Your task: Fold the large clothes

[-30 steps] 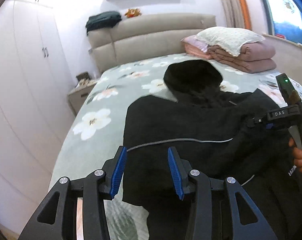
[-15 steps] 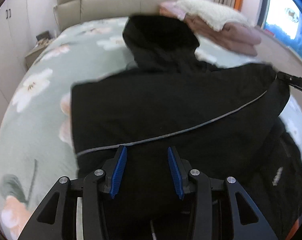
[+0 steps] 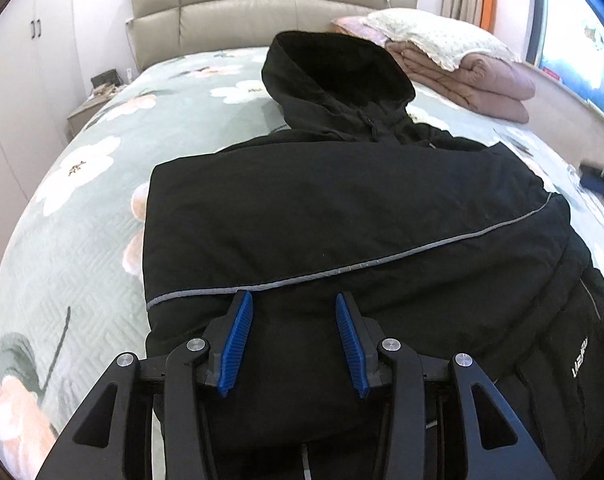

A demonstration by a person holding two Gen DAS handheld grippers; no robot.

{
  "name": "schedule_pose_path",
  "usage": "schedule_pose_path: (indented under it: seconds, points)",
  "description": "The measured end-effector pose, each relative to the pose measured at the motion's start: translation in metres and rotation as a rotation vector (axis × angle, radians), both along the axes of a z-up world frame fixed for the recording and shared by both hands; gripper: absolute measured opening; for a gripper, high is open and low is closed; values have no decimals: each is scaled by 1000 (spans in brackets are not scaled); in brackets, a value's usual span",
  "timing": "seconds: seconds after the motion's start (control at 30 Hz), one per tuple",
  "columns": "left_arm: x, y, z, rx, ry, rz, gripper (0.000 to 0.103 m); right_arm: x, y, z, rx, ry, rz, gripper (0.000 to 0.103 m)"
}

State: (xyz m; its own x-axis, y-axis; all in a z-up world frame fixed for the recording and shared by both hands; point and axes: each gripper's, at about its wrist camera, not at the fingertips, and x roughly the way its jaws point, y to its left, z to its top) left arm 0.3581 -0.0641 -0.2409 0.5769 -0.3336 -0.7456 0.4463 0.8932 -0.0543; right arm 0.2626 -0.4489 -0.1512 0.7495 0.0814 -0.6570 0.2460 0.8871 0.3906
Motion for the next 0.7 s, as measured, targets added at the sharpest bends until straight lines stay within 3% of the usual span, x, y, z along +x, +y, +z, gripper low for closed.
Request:
schedule_pose_path:
  seconds: [0.03, 0.1, 0.17, 0.2, 0.33, 0.37, 0.43, 0.57, 0.7]
  points:
    - [-2, 1, 0, -2, -10, 3, 45, 5, 11, 8, 2, -16, 29, 67]
    - [-5, 1, 0, -3, -27, 3, 45, 20, 37, 12, -27, -9, 80, 81]
    - [-7, 2, -1, -7, -47, 4, 45, 32, 65, 2, -109, 24, 124, 81]
    - [-8, 2, -2, -10, -53, 4, 45, 38, 80, -6, -157, 45, 139, 76]
    - [-7, 11, -1, -73, -39, 2, 45, 47, 115, -82, -296, 231, 193, 62]
    - [-5, 17, -1, -112, -25, -3, 45, 41, 120, -96, -337, 221, 202, 62]
    - [-3, 24, -1, -159, -6, -6, 45, 28, 127, -95, -402, 174, 208, 61]
    - [-6, 20, -1, -125, -31, -6, 46, 31, 117, -75, -334, 178, 193, 59]
    - [-7, 20, -3, -136, -44, -3, 47, 31, 100, -37, -334, 47, 107, 65]
